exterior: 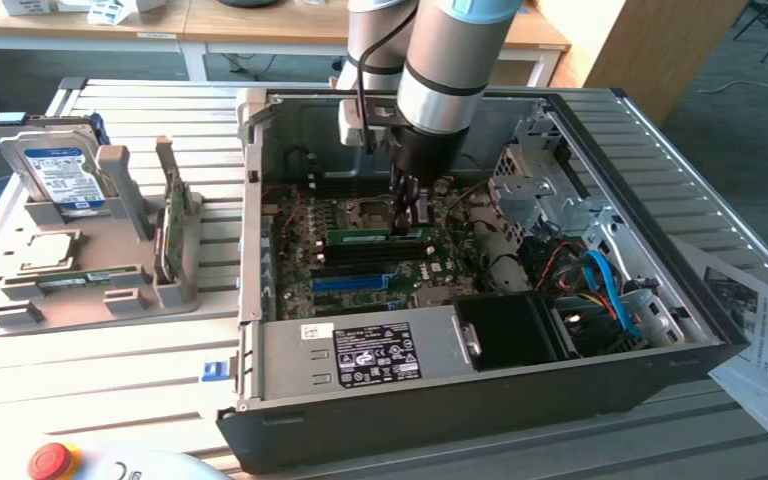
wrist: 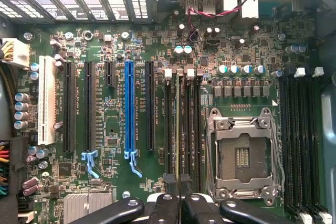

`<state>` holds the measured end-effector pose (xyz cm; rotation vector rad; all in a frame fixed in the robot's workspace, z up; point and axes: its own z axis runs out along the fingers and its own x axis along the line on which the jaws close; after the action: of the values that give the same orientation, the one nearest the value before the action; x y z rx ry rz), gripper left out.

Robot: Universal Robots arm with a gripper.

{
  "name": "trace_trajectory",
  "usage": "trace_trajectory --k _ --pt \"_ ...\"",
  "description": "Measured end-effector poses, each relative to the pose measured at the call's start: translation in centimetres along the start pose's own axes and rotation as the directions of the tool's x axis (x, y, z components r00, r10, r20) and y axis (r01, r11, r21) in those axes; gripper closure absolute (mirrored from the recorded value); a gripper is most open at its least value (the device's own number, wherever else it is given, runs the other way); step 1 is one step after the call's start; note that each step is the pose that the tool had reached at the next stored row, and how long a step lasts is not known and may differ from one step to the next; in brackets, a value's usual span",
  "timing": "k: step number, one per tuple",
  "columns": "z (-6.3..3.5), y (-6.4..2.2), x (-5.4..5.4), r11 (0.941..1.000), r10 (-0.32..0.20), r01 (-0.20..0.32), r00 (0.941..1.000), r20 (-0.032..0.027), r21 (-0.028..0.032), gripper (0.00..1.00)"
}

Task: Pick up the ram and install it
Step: 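Insert the ram into the slot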

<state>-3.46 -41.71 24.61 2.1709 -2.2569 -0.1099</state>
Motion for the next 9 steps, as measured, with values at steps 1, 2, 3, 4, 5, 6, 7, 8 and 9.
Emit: trace_trajectory --k 1,2,3,4,5,6,7,8,9 --pt "0.0 -0.01 0.06 1.0 0.0 0.0 1.0 -0.0001 0.0 0.88" --pt "-0.01 0.0 0.12 1.0 0.0 0.0 1.0 -0.0003 -0.0001 0.88" --pt "0.0 0.0 0.18 1.0 0.0 0.0 1.0 -0.0003 -0.0001 0.88" --pt "0.01 -0.01 0.23 1.0 0.0 0.0 1.0 -0.0003 -0.0001 0.88" --pt "0.02 0.0 0.28 1.0 0.0 0.0 1.0 -0.0003 -0.0002 0.88" --pt "0.03 0.0 0.3 1.0 0.0 0.0 1.0 -0.0002 -0.0001 0.88" --pt "0.02 0.0 0.3 1.0 0.0 0.0 1.0 -0.0002 -0.0002 0.88" --pt "0.02 0.0 0.3 1.0 0.0 0.0 1.0 -0.0003 -0.0002 0.88" --pt "0.02 -0.01 0.3 1.0 0.0 0.0 1.0 -0.0003 -0.0002 0.88"
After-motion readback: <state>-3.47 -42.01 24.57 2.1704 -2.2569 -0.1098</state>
